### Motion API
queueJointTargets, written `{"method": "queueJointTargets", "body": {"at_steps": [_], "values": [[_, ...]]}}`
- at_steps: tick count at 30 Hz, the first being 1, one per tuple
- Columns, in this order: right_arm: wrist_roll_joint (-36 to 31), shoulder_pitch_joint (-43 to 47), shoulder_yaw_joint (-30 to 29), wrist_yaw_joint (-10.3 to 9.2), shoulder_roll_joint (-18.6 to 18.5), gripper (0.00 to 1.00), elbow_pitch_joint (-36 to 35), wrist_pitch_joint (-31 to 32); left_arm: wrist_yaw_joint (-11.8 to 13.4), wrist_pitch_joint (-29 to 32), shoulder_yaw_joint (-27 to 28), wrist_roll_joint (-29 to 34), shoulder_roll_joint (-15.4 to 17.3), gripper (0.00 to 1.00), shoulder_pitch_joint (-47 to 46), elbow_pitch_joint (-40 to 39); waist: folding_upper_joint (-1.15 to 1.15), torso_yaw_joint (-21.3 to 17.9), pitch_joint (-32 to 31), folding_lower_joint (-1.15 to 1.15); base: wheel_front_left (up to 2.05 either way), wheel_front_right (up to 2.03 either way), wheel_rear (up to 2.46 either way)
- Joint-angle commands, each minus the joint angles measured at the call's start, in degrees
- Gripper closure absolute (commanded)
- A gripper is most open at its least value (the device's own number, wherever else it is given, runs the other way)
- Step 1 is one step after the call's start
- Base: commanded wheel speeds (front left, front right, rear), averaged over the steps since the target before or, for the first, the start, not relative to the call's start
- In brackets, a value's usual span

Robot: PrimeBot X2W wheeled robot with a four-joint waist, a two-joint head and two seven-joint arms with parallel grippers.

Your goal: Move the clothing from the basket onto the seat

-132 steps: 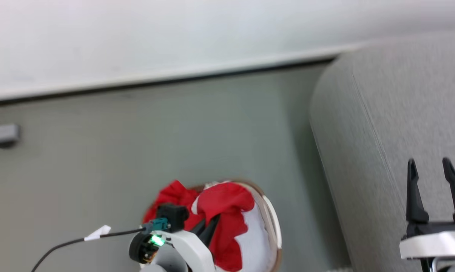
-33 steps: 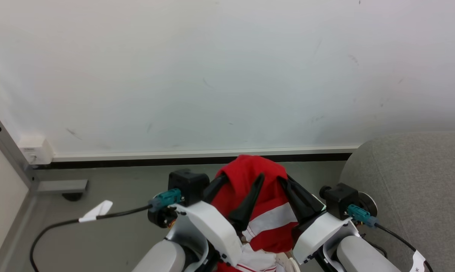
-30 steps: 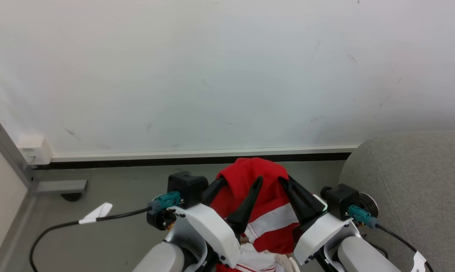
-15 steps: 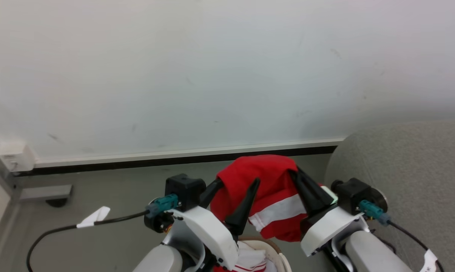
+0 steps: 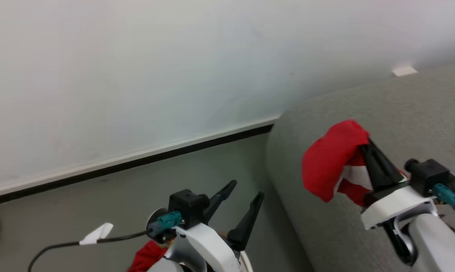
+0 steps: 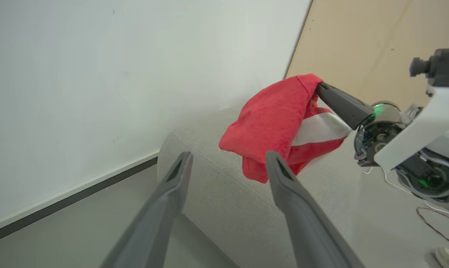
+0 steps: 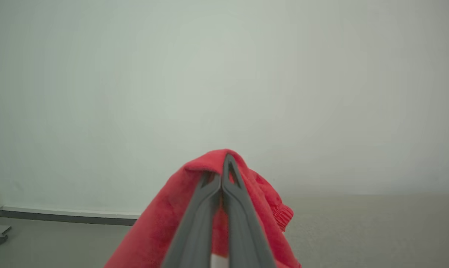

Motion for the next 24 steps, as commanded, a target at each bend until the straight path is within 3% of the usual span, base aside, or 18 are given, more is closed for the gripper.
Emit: {"method": "queueJointTargets", "body": {"at_steps": [1,12,19,24], "values": [[-0.75,1.32,-1.59,-0.13,-1.21,1.00,-0.71,-0.12,-0.10,-0.41,-0.42,0.59,0.38,0.00,0.64,-0.25,0.00,-5.35,1.86,0.00,0.00,0.00,0.00],[-1.74,6.78,-9.75,-0.12,-5.05,1.00,-6.28,1.18,-0.58,-0.25,-3.23,1.86,0.10,0.00,0.90,-1.73,0.00,-11.74,5.37,0.00,0.00,0.00,0.00],[-2.80,8.41,-14.31,-0.12,-2.40,1.00,-10.39,1.37,-1.02,2.42,-3.84,3.37,2.37,0.00,-1.50,-5.58,0.00,-11.95,11.87,0.00,0.00,0.00,0.00],[-5.06,2.49,-18.79,-0.12,0.71,1.00,-10.98,1.33,-1.36,5.81,-2.98,4.71,5.46,0.00,-4.70,-9.89,0.00,-10.91,20.24,0.00,0.00,0.00,0.00]]}}
